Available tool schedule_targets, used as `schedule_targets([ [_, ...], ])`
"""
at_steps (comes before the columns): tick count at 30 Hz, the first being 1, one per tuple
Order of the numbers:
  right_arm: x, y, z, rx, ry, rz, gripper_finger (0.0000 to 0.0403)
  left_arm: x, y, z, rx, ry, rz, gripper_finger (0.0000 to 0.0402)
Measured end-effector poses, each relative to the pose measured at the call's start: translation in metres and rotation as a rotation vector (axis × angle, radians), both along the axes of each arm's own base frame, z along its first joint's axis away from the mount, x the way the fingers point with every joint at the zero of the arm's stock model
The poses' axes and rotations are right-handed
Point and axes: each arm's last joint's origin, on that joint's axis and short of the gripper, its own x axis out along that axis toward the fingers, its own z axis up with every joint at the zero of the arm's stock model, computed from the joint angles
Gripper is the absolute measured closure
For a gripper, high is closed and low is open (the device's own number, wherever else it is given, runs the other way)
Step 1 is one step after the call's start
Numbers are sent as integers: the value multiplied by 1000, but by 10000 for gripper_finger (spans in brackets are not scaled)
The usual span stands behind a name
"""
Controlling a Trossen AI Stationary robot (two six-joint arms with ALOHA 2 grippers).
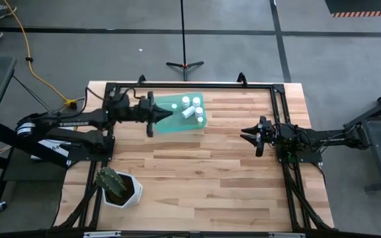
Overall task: Pick and place pill bottles into a basket
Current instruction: Return to Home Position
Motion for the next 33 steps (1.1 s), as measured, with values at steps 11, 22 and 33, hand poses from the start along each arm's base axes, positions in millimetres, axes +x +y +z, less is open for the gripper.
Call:
schedule_targets([
  [11,0,0,0,-19,0,6,277,-23,-7,-46,21,-64,-8,376],
  [22,0,1,0,-6,-3,28,277,-54,-23,-63,-136,-159,-39,379],
  [33,0,1,0,-4,-5,36,277,-92,-51,-68,-120,-100,53,379],
])
